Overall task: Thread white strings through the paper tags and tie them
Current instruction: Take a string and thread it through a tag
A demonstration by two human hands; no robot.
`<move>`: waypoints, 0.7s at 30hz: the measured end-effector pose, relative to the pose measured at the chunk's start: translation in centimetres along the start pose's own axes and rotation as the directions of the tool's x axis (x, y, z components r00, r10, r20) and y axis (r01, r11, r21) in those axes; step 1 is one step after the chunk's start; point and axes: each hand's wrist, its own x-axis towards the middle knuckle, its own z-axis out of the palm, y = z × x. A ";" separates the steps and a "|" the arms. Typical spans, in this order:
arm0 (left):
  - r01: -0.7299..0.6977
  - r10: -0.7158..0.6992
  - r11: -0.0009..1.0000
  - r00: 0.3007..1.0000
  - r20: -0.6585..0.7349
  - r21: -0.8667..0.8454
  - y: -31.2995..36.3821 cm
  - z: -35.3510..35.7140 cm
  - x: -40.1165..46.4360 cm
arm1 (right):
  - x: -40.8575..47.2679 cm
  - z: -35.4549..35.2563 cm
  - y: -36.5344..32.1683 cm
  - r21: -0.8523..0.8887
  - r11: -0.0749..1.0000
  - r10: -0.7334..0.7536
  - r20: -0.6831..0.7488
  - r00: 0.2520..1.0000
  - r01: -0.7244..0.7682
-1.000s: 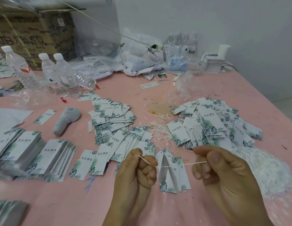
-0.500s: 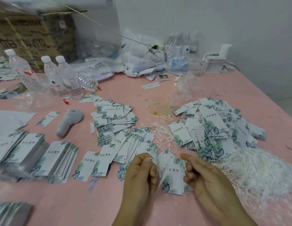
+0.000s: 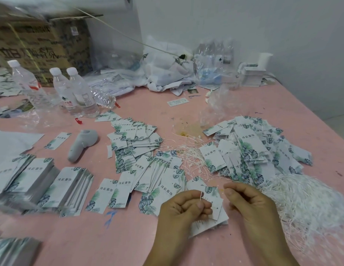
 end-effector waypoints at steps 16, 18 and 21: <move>-0.160 0.160 0.935 0.987 0.025 0.316 0.0 0.1 -0.4 | -0.9 1.0 -0.7 0.119 0.981 0.125 0.230 0.965 -0.156; -0.186 0.180 0.922 0.982 0.047 0.340 0.1 0.3 -0.6 | -1.0 1.1 -0.9 0.105 0.983 0.121 0.235 0.965 -0.149; -0.206 0.192 0.911 0.979 0.074 0.357 0.4 0.4 -0.8 | -1.0 1.2 -1.1 0.071 0.988 0.118 0.236 0.965 -0.138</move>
